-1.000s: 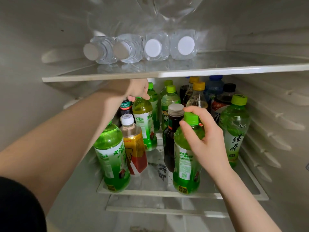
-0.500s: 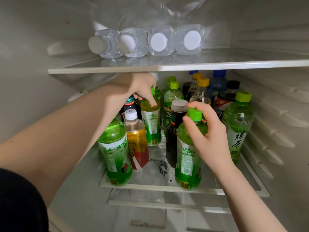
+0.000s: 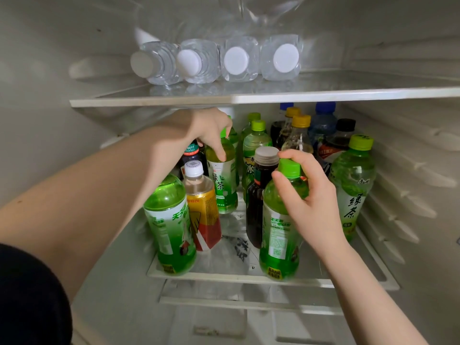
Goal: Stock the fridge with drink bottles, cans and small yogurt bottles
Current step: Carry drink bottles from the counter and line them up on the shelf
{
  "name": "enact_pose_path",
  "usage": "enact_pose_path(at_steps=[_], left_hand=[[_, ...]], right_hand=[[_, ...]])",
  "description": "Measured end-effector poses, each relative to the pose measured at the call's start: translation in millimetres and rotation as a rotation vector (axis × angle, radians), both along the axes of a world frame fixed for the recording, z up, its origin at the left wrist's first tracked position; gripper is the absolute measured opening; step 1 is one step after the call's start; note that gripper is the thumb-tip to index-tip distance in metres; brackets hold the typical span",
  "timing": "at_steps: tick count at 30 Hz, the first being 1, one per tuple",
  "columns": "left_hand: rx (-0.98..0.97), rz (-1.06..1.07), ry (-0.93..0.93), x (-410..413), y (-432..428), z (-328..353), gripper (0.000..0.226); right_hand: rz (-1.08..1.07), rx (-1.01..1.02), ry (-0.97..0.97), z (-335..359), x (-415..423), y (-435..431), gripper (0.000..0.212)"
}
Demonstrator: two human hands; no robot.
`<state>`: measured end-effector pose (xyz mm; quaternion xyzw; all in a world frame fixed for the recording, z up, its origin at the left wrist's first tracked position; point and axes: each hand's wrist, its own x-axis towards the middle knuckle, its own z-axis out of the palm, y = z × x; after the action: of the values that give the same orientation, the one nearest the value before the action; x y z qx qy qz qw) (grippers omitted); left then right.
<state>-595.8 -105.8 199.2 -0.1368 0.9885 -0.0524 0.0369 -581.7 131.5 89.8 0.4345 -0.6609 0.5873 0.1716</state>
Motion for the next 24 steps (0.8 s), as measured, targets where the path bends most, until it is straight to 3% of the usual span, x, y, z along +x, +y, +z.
enact_pose_path(at_steps=[7,24], left_hand=[[-0.097,-0.051,0.067,-6.9,-6.2,-4.6,0.066],[-0.039,-0.006,0.062,-6.1,-5.4,-0.9,0.057]], right_hand=[[0.002,-0.002,0.003,-1.2,-1.7,-1.1,0.024],[0.011,-0.031,-0.003,-2.1,-3.0,-2.9,0.024]])
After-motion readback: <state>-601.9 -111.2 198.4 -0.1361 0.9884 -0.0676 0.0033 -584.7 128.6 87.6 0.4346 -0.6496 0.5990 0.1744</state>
